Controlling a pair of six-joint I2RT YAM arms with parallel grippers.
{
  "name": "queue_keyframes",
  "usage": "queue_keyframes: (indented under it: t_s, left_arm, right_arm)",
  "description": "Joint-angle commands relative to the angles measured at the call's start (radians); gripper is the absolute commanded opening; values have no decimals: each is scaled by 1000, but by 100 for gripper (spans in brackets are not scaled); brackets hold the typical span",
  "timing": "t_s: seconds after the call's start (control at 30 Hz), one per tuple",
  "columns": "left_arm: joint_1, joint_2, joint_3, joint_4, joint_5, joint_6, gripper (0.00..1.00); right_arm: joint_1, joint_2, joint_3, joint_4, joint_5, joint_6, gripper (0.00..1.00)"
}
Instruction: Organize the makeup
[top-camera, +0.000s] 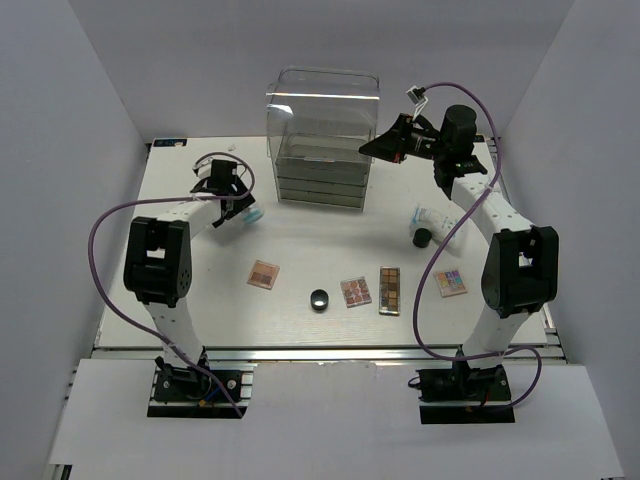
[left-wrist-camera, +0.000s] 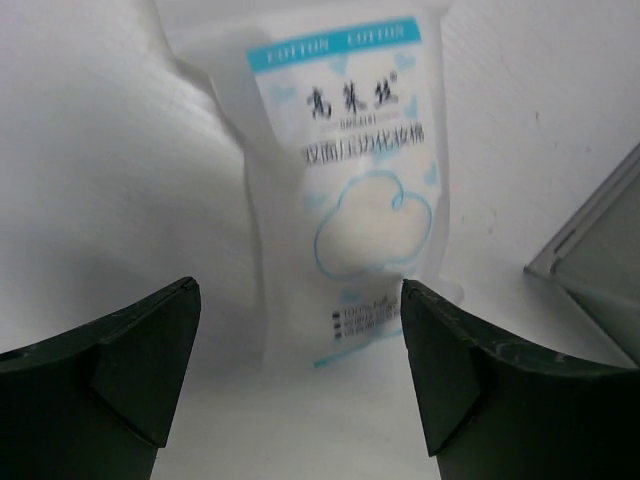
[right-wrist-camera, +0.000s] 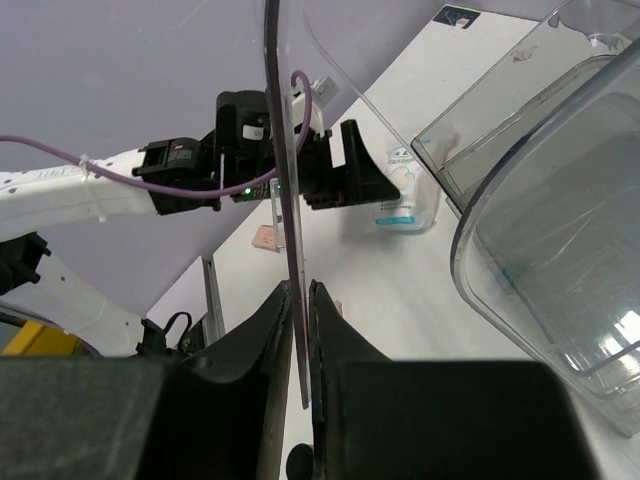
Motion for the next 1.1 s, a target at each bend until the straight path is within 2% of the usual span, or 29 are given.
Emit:
queue_keyframes:
  t_s: [0.0,0.2,0.33,0.37,0.4,0.47,0.57,0.77,0.87,0.9,1.07]
  left_arm:
    - [21,32,71,30,-61,38,90]
    - [27,112,111,99,-46,1,78]
    - [32,143,117,133,-14,-31,52]
    - [33,150,122,130,-4,-37,37]
    - [33,154,122,124,-1,-44,29]
    - [33,138,117,119,-3,-48,19]
    - [33,92,48,164,6,-57,16]
    - [33,-138,-162,294,120,-139,10]
    - [32,-317,-351,427,270,-237,8]
    - [27,-351,-352,466,296,-255,8]
    - [-23,-500,-559,697,431,-352,7]
  right_arm:
    - [-16,-42,8,3,-2,5,14]
    - [-16,-39,10,0,-3,8,14]
    - [-18,-41,7,-1,-5,8,14]
    - [-18,-42,4,-1,-5,6,13]
    - [-18,-45,4,-1,-3,6,14]
    - [-18,-47,1,0,-3,6,14]
    - [-16,-48,-1,2,-2,9,14]
    - [-18,-54,-6,14,2,26,14]
    - [-18,-56,-7,22,2,34,14]
    - [-18,-54,-7,22,3,34,14]
    - [-18,-48,-10,26,5,44,14]
